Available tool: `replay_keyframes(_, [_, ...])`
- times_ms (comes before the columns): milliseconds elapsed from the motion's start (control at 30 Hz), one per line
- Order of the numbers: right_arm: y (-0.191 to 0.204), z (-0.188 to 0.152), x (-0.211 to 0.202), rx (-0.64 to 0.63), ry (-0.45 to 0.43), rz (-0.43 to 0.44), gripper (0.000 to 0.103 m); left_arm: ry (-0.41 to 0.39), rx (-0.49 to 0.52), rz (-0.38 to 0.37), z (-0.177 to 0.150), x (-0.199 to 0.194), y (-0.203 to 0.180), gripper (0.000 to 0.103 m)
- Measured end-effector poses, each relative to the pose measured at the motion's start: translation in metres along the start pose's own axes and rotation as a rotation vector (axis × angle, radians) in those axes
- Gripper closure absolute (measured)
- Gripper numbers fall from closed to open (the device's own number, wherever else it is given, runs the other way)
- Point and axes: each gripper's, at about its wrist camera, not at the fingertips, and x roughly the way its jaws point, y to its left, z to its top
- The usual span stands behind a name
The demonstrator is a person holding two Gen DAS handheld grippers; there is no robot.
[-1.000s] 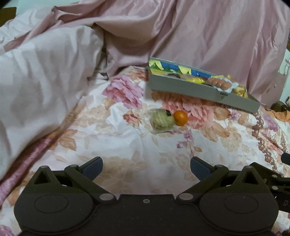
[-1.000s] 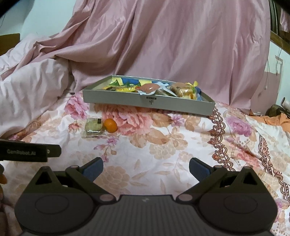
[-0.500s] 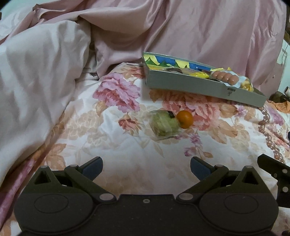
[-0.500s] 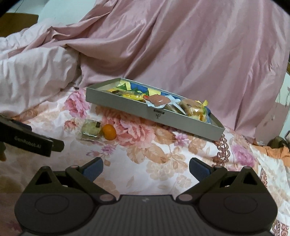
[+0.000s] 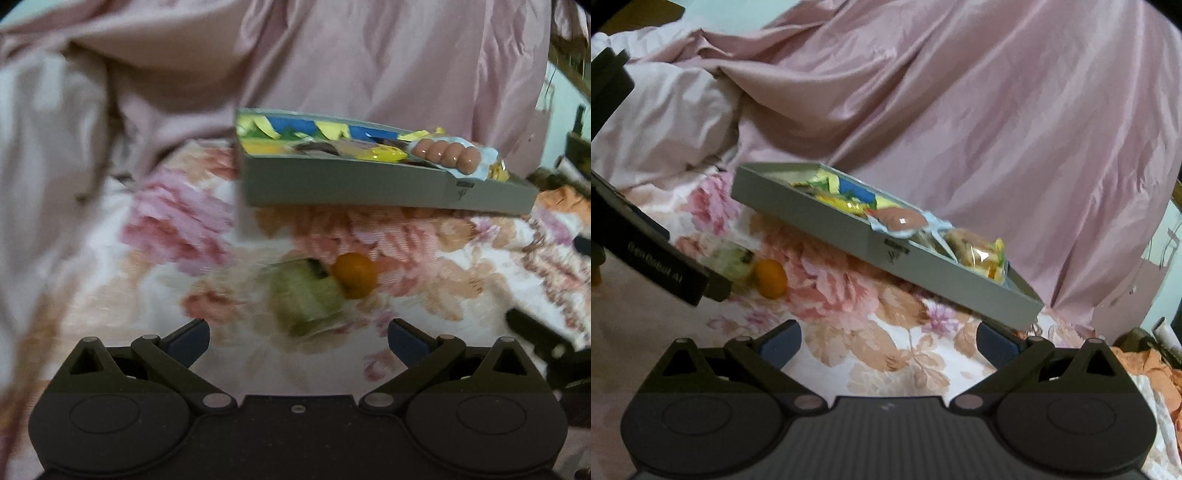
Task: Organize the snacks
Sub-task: 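Grasp the green biscuit pack with the left tool while the right grasps the orange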
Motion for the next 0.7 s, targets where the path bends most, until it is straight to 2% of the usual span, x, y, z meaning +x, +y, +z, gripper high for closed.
replay_keyframes(67, [-0.001,-0.003,0.005,0.011,0.01,0.006,0.0,0.002,-0.019,-0.017,0.002,0.009,0.002,0.001])
replay_keyframes(267, [0.006,-0.003,0.023,-0.006,0.014,0.025,0.0,-0.008,0.042,0.049,0.003,0.034,-0.001,0.002])
replay_keyframes(300, [0.008,-0.002,0.028,-0.001,0.018,0.037,0.0,-0.018,0.051,0.051,0.003,0.035,-0.002,0.007])
replay_keyframes(400, [0.012,0.002,0.041,0.023,0.028,0.114,0.0,-0.031,0.05,0.034,0.003,0.036,0.002,0.011])
replay_keyframes(500, [0.023,0.004,0.054,-0.013,0.044,0.165,0.0,-0.042,0.03,0.026,0.003,0.035,0.007,0.02])
replay_keyframes(567, [0.031,0.005,0.06,-0.049,0.057,0.182,0.001,-0.05,0.019,0.04,0.002,0.034,0.009,0.027])
replay_keyframes(700, [0.038,0.01,0.066,-0.059,0.057,0.215,0.006,-0.062,-0.007,0.091,0.002,0.033,0.013,0.029])
